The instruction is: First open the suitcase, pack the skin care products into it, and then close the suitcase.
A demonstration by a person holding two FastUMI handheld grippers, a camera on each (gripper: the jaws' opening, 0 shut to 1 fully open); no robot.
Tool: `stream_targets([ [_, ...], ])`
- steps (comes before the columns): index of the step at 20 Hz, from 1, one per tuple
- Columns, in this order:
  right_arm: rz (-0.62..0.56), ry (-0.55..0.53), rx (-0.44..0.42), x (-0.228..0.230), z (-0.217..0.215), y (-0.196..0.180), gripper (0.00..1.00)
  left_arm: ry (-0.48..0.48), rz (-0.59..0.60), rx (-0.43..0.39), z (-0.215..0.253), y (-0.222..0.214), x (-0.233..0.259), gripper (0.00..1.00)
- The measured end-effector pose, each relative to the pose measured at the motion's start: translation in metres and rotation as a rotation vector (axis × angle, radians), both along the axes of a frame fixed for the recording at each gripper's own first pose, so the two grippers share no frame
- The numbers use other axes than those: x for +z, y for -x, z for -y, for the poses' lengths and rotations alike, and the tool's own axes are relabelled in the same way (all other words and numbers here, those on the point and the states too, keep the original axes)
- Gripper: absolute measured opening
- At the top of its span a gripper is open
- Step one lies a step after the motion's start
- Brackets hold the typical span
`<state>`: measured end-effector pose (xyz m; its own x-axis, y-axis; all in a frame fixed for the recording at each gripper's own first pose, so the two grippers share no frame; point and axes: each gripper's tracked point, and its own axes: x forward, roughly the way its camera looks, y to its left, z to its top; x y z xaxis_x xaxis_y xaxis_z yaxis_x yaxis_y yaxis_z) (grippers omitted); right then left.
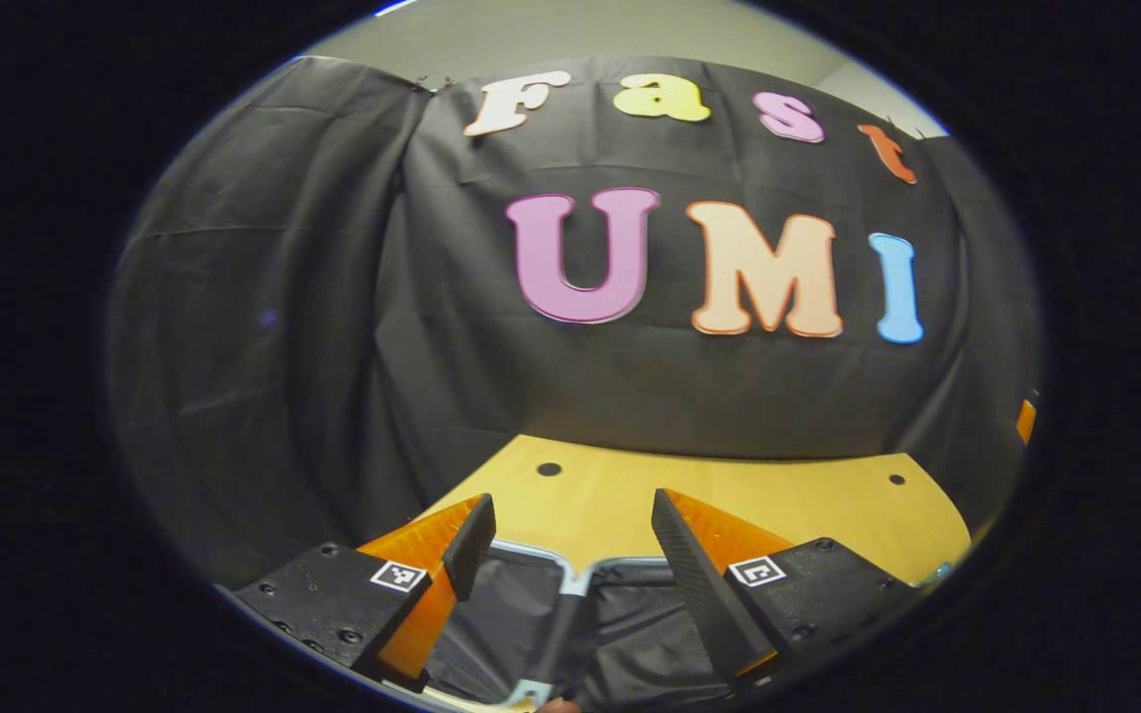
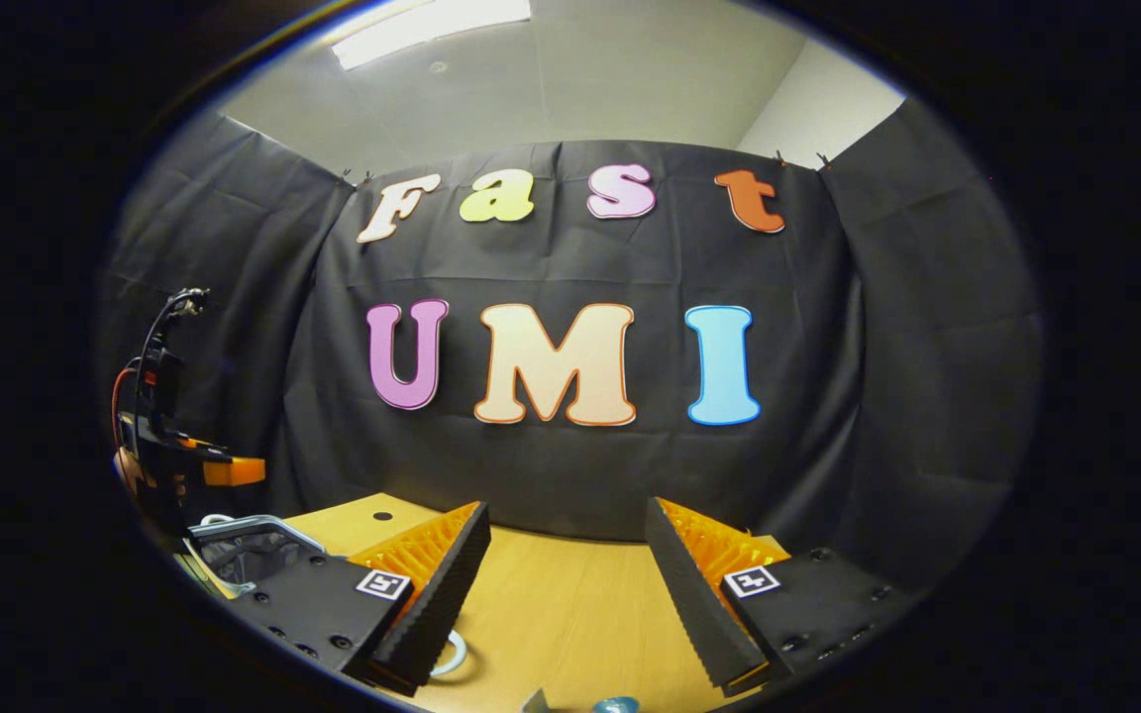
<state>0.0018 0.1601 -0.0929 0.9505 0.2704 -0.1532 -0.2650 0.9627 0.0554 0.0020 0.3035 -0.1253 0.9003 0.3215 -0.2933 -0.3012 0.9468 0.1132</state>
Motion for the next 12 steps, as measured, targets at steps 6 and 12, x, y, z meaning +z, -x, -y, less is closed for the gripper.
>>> stream_targets([
  [6,0.004,0.008,-0.024,-0.004,0.047,0.002,0.98,0.05,-0.053,-0.126,0.097,-0.016,-0.031,0.95],
  [12,-0.005,0.011,-0.047,-0.007,0.085,0.004,0.98,0.087,-0.101,-0.218,0.171,-0.025,-0.058,0.95],
])
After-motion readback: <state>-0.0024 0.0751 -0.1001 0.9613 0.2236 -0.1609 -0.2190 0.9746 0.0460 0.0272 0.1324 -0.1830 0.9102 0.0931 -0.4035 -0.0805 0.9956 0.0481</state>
